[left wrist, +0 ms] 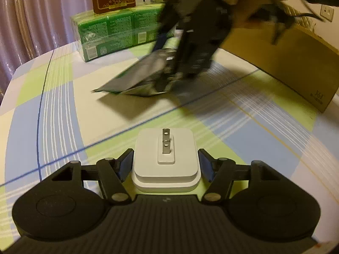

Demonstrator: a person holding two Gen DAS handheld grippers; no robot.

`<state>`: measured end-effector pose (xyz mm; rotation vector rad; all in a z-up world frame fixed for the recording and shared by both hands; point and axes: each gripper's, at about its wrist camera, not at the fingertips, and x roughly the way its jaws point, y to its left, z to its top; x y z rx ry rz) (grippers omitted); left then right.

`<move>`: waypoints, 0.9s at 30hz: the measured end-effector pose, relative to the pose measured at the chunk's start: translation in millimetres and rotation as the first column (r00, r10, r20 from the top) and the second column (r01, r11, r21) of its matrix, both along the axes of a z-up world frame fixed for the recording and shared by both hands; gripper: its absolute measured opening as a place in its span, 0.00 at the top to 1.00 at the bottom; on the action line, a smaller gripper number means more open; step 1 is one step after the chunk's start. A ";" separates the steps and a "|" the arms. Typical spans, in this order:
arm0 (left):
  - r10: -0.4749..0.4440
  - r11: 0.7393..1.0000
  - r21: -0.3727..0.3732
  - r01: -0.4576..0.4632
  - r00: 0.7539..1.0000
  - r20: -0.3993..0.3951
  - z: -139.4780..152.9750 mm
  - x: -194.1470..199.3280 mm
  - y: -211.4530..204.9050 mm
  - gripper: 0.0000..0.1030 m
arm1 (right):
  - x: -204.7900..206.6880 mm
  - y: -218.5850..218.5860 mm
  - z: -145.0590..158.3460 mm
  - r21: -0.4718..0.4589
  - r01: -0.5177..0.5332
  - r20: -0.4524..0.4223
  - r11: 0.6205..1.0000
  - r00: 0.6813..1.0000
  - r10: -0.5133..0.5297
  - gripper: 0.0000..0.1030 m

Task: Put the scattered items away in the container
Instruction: 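Grasp the white plug with the left tool while the right tool grasps the silver foil bag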

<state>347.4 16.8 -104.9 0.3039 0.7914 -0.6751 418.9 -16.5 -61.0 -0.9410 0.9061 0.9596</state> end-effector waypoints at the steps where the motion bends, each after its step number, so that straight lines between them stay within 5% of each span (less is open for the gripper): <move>1: 0.000 1.000 0.009 0.000 1.000 -0.008 1.4 -5.4 -2.0 0.42 | -8.3 -9.2 1.9 0.002 0.050 -0.015 0.999 0.999 -0.050 0.52; 4: -0.007 1.000 0.026 0.008 1.000 -0.028 5.9 -28.2 -10.3 0.42 | -37.0 -42.8 9.8 0.028 0.267 -0.110 0.963 0.959 -0.263 0.52; 9: -0.021 1.000 0.008 0.021 0.998 -0.060 10.1 -74.2 -28.6 0.42 | -99.5 -107.1 21.0 0.077 0.547 -0.273 0.833 0.816 -0.510 0.52; 11: -0.039 0.999 0.008 0.040 0.997 -0.065 10.4 -90.4 -37.0 0.42 | -125.6 -125.6 25.4 0.088 0.598 -0.284 0.797 0.782 -0.555 0.53; 16: -0.059 0.998 0.010 0.060 0.995 -0.078 9.6 -121.2 -52.0 0.41 | -186.7 -157.6 35.6 0.163 0.630 -0.252 0.760 0.771 -0.585 0.52; 20: -0.042 0.999 0.008 0.043 0.996 -0.073 9.8 -131.0 -55.5 0.41 | -204.2 -173.6 37.2 0.238 0.647 -0.237 0.724 0.762 -0.603 0.16; 23: -0.002 1.000 0.001 0.002 0.998 -0.061 10.6 -132.4 -54.0 0.41 | -200.7 -173.3 28.9 0.261 0.665 -0.252 0.700 0.747 -0.615 0.16; 27: 0.029 1.000 0.005 -0.029 0.998 -0.049 12.2 -131.5 -54.4 0.35 | -194.2 -165.3 14.4 0.270 0.635 -0.216 0.723 0.772 -0.598 0.16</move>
